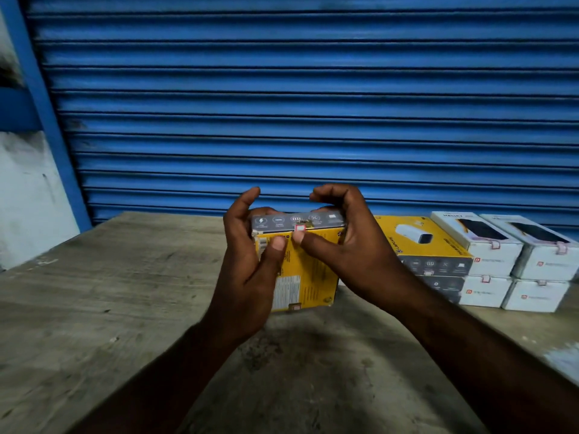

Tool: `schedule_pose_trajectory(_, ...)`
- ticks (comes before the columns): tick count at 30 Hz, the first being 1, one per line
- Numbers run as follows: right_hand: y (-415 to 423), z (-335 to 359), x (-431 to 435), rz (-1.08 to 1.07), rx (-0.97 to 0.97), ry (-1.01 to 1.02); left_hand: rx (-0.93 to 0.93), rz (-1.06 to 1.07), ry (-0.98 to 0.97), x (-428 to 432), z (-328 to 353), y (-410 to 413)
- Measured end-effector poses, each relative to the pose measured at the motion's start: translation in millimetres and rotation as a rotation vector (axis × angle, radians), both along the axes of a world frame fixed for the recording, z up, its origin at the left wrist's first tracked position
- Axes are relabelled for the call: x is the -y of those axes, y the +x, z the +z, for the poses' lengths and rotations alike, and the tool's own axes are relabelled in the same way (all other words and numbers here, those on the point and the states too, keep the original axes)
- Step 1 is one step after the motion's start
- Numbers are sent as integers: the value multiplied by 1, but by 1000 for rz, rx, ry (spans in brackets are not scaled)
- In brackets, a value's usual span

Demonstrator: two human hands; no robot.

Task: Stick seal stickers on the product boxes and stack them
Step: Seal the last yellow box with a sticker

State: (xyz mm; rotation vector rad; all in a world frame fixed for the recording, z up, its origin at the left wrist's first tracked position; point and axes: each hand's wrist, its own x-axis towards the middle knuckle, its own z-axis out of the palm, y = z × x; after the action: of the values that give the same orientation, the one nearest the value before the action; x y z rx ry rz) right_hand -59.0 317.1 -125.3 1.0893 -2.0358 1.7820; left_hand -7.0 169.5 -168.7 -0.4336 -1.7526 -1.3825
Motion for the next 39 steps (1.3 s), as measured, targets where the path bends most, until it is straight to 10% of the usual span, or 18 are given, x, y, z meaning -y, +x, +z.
schedule_pose_trajectory(26,3,5,3,217,567,-293,-154,131,-271,5,11,6)
schedule_pose_trajectory(39,-2,-13,17,30,568,-367,123,-176,44,-1,3,2)
